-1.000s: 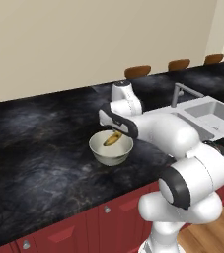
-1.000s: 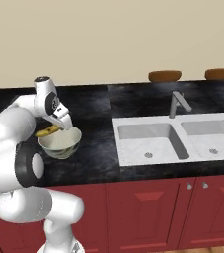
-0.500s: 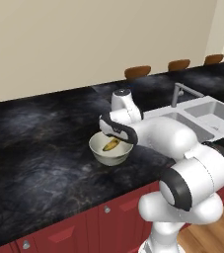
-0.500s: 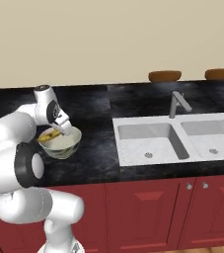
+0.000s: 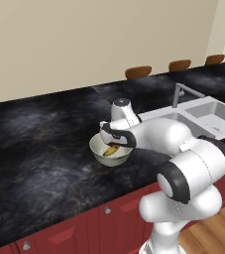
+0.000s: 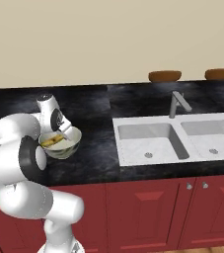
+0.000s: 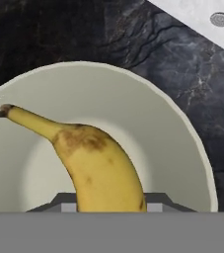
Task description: Pick the oranges from the cabinet and place them in one bowl. Pick the banana from the sink and place it in the other bowl.
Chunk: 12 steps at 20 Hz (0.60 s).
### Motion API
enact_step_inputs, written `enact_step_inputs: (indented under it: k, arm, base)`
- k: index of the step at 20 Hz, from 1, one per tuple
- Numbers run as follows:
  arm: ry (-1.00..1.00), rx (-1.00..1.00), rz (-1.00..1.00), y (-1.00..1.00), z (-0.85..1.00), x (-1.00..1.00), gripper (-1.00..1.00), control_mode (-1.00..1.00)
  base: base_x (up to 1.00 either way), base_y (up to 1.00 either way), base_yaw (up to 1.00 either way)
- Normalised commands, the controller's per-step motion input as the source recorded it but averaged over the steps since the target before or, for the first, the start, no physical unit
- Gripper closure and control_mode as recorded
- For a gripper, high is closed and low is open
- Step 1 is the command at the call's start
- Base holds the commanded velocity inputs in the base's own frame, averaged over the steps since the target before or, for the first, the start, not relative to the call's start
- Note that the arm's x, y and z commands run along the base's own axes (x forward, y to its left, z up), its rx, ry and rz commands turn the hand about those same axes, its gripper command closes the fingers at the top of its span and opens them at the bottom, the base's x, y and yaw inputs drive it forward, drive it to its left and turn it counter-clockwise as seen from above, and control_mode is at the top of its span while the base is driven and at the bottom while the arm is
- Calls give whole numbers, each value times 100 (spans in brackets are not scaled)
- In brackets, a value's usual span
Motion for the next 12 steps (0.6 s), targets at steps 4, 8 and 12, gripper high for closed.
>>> enact_step_inputs:
  k: [4,8,12]
  arm:
    - [0,2,0,0,-4,29,100,-100]
    - [-1,0,-1,0,-4,19,100,-100]
    - [-5,0,0,0,-18,12,100,-100]
  base:
    - [0,0,0]
    - [0,0,0]
    - [0,0,0]
